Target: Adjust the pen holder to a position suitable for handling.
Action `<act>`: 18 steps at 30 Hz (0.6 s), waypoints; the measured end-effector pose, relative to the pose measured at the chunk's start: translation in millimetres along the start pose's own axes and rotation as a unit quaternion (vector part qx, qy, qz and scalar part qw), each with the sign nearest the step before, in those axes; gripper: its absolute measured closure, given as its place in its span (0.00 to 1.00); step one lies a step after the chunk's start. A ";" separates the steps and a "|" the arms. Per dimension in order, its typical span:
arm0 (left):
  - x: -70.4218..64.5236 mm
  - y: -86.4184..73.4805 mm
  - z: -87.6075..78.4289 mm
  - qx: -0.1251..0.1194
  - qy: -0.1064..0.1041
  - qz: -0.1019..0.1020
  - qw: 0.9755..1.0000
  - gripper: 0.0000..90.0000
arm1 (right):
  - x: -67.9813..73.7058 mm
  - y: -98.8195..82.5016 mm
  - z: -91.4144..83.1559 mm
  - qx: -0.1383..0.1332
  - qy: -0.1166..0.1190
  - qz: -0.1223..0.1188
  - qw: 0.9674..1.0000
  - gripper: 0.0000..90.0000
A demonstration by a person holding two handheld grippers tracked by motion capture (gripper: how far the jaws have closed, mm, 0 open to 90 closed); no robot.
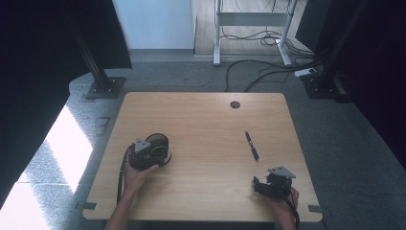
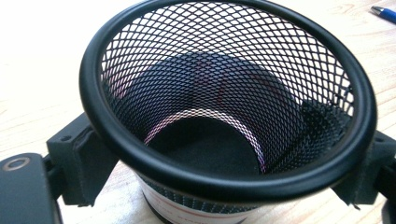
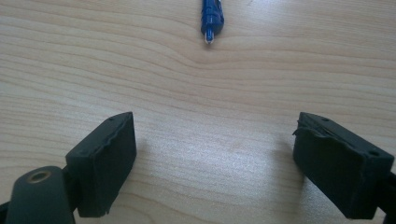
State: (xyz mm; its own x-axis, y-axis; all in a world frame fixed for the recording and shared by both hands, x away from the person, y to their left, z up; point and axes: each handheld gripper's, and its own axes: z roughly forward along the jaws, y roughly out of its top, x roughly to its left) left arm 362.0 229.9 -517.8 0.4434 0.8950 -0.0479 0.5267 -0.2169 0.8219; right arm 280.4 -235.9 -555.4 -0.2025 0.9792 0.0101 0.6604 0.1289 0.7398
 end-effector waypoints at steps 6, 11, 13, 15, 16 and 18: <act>-1.1 -1.5 -1.0 -0.004 -0.004 0.008 1.000 0.12 | 0.0 0.1 -0.1 0.000 -0.001 0.000 1.000 0.14; -0.9 -1.7 -6.4 -0.011 -0.005 0.006 1.000 0.12 | -0.1 0.1 -0.1 0.000 -0.001 0.000 1.000 0.14; -0.3 -1.8 -10.1 -0.015 -0.005 0.008 1.000 0.12 | -0.1 0.1 -0.1 0.001 -0.001 0.000 1.000 0.14; -0.6 -1.9 -11.9 -0.015 -0.005 0.010 1.000 0.12 | -0.1 0.1 -0.1 0.001 0.000 0.000 1.000 0.14; -0.8 -2.0 -12.8 -0.014 -0.006 0.012 1.000 0.12 | -0.1 0.1 -0.1 0.001 -0.001 0.000 1.000 0.14; -1.3 -2.2 -14.4 -0.013 -0.008 0.013 1.000 0.12 | -0.1 0.1 -0.1 0.000 -0.001 0.000 1.000 0.14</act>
State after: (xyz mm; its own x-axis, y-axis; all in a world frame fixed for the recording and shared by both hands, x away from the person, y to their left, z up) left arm 349.9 234.8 -511.4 0.4680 0.8830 -0.0354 0.4963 -0.2295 0.8373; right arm 280.4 -236.0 -555.4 -0.2021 0.9793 0.0088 0.6609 0.1297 0.7392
